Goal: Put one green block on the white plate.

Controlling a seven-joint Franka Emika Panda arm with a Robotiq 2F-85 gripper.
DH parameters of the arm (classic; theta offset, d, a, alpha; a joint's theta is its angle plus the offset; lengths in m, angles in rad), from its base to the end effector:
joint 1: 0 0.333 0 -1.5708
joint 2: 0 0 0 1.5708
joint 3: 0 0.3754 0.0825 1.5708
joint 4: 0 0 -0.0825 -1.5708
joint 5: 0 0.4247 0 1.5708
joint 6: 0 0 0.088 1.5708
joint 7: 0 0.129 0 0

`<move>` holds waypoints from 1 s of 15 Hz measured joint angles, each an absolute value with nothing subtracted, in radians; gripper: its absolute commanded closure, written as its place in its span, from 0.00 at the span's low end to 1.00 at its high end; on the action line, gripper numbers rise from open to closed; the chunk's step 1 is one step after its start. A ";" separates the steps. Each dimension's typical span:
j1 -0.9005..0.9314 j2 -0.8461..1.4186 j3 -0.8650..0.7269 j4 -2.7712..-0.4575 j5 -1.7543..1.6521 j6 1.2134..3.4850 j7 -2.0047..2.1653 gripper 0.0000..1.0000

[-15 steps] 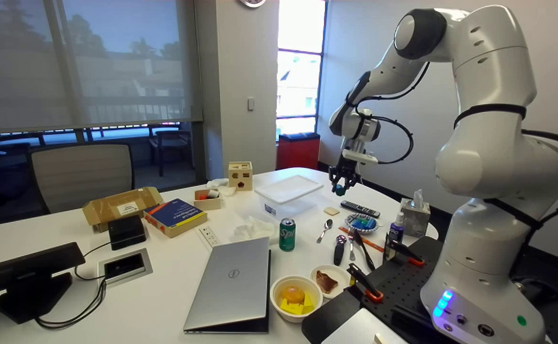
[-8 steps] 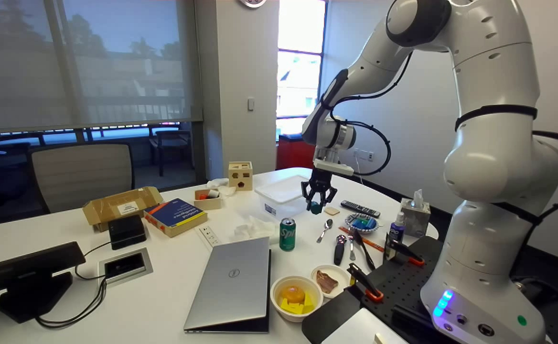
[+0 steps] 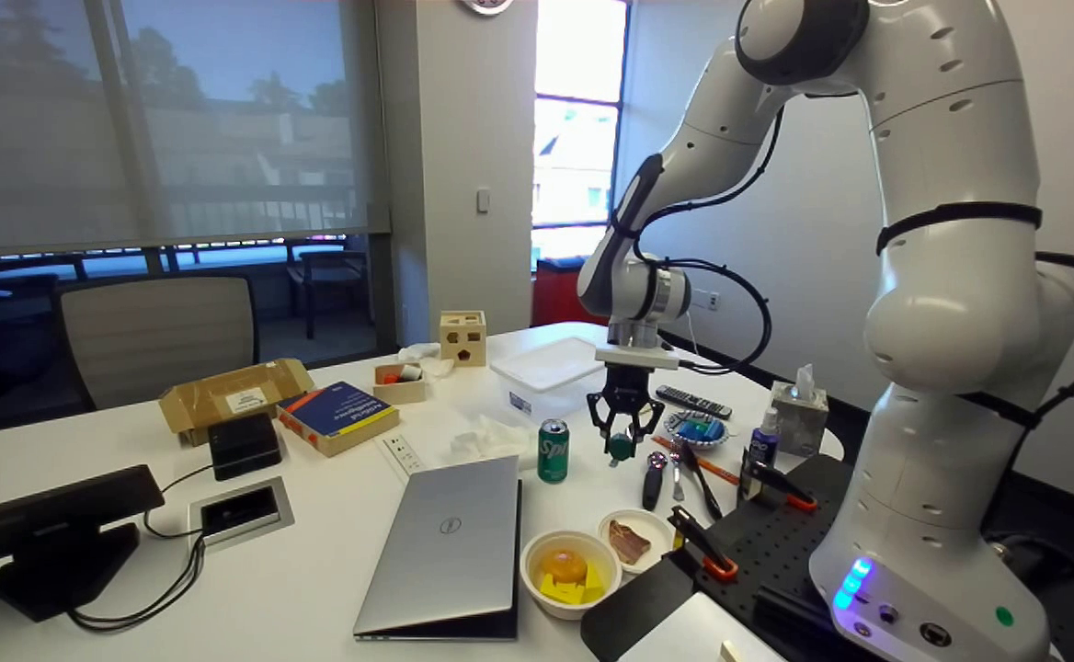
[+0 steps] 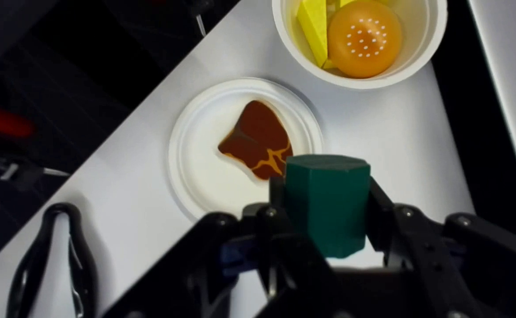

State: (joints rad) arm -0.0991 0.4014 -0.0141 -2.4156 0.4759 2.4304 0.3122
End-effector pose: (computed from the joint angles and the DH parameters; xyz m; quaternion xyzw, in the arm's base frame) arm 0.4688 -0.0459 0.1181 -0.8894 0.4016 0.1966 0.0949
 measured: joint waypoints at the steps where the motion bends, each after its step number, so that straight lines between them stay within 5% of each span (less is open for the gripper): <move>1: -0.094 0.402 -0.028 -2.426 0.473 2.434 0.331 0.82; 15: -0.095 0.617 -0.019 -2.394 0.522 2.558 0.342 0.82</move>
State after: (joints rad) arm -0.0948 0.6169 -0.0193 -2.3936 0.5219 2.5577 0.3416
